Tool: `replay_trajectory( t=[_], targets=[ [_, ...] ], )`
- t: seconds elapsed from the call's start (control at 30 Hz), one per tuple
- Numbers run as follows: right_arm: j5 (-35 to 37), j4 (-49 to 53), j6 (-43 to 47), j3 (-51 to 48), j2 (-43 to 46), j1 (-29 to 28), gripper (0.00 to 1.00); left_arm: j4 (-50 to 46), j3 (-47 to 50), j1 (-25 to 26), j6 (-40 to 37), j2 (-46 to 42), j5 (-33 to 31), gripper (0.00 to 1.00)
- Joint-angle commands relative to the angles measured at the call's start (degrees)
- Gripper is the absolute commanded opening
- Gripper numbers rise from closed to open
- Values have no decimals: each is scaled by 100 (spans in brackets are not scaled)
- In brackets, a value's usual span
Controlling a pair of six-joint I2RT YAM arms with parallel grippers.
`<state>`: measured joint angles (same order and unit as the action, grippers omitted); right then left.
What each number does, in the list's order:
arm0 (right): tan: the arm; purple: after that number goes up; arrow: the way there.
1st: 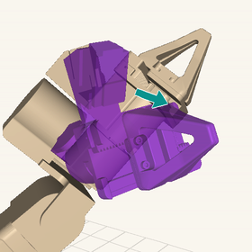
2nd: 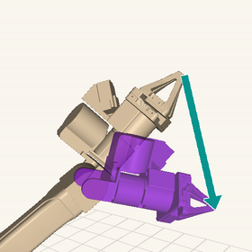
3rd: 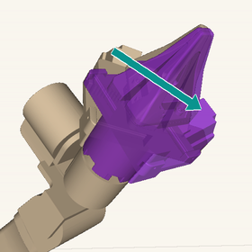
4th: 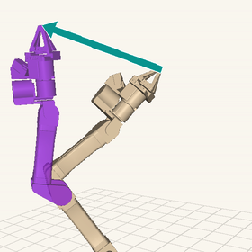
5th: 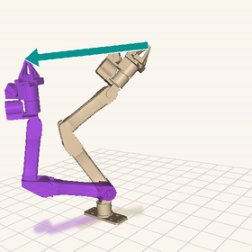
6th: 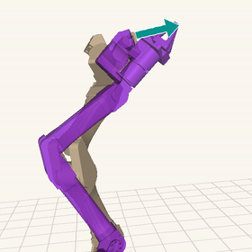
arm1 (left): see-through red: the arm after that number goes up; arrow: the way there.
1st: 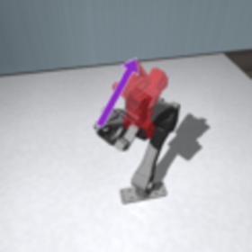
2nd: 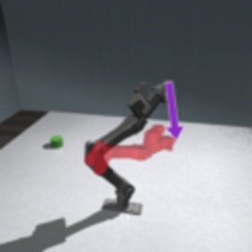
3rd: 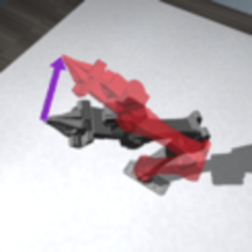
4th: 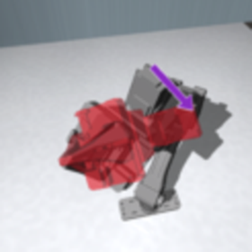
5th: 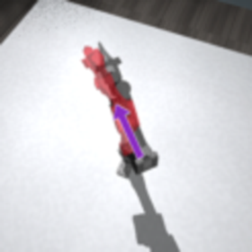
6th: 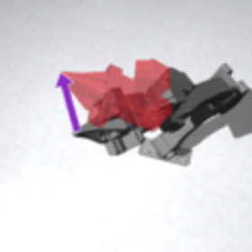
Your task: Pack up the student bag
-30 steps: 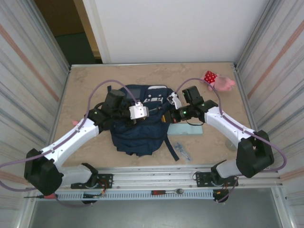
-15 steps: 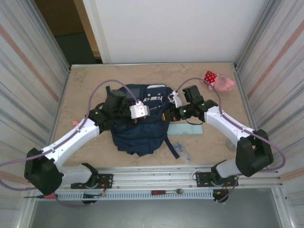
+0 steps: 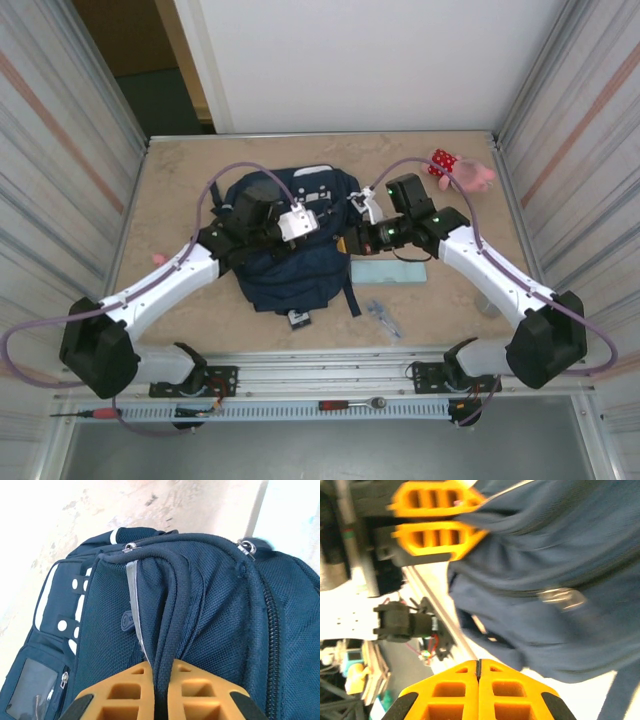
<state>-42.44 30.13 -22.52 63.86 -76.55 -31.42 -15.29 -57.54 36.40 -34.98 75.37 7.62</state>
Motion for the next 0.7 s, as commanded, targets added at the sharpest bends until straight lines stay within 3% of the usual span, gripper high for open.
replay_trajectory(
  t=[0.0, 0.17, 0.2, 0.33, 0.43, 0.6, 0.63, 0.67],
  targets=[
    [-9, 139, -408, 258, -200, -337, 0, 52, -433, 85, 498, 116, -678, 0],
    [272, 85, -452, 127, -180, -130, 0, 242, -447, 104, 708, 156, -238, 0],
    [344, 74, -389, 66, -118, 31, 5, 277, -417, 80, 686, 124, -87, 0],
    [350, -421, 156, -383, 251, 684, 46, 438, -194, -185, 689, -143, 703, 0],
    [-209, -931, 899, -635, 238, 1071, 59, 702, 57, -493, 720, -394, 1468, 0],
    [-788, -874, 2369, -395, -347, 1195, 69, 839, 265, -822, 681, -674, 2249, 0],
    [-964, -876, 2619, -323, -500, 1192, 76, 814, 280, -864, 615, -709, 2384, 0],
    [-1133, -923, 2776, -261, -578, 1196, 92, 806, 294, -886, 574, -731, 2474, 0]
  ],
)
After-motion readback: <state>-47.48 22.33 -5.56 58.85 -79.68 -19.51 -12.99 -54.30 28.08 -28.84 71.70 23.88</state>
